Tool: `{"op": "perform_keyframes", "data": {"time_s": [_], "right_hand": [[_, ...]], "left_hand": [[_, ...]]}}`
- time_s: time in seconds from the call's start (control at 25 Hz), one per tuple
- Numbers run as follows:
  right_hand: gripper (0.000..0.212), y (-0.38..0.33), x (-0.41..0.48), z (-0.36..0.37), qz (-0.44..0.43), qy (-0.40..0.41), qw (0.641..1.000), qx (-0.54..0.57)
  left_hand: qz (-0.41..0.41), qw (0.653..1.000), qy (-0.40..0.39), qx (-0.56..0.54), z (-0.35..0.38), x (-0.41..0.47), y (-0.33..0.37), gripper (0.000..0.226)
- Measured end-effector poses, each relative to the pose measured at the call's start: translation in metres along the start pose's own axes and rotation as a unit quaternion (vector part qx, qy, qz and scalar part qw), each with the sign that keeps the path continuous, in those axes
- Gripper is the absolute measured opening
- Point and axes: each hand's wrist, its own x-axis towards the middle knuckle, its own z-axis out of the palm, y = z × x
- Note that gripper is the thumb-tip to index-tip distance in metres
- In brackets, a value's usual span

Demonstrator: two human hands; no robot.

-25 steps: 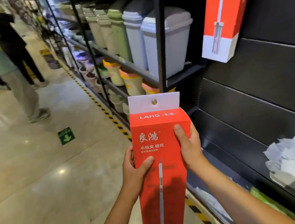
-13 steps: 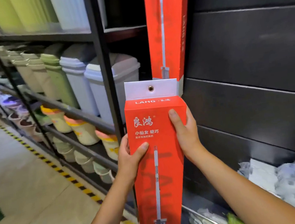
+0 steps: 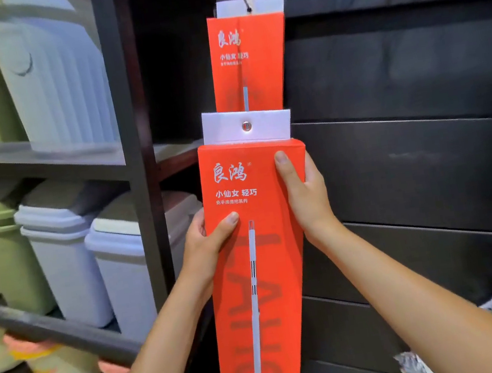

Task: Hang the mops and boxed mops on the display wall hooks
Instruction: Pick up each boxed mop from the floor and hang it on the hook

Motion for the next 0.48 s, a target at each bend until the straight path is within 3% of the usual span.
{"op": "perform_keyframes", "data": {"time_s": [0.16,0.36,0.48], "right_hand": [[0.04,-0.021,0.031,0.017,-0.027,0.006,1.0,-0.013],[0.074,-0.045,0.058,0.016,-0.071,-0.022,0.992,-0.1],[0.077,-0.067,0.082,0.007,-0.117,-0.055,0.982,-0.14]], "left_hand": [[0.016,0.999,-0.025,-0.024,-0.002,0.033,0.026,0.066],[0.037,0.997,-0.056,-0.04,0.003,0.058,0.054,0.054],[0.062,0.995,-0.062,-0.044,0.009,0.069,0.07,0.058]]}}
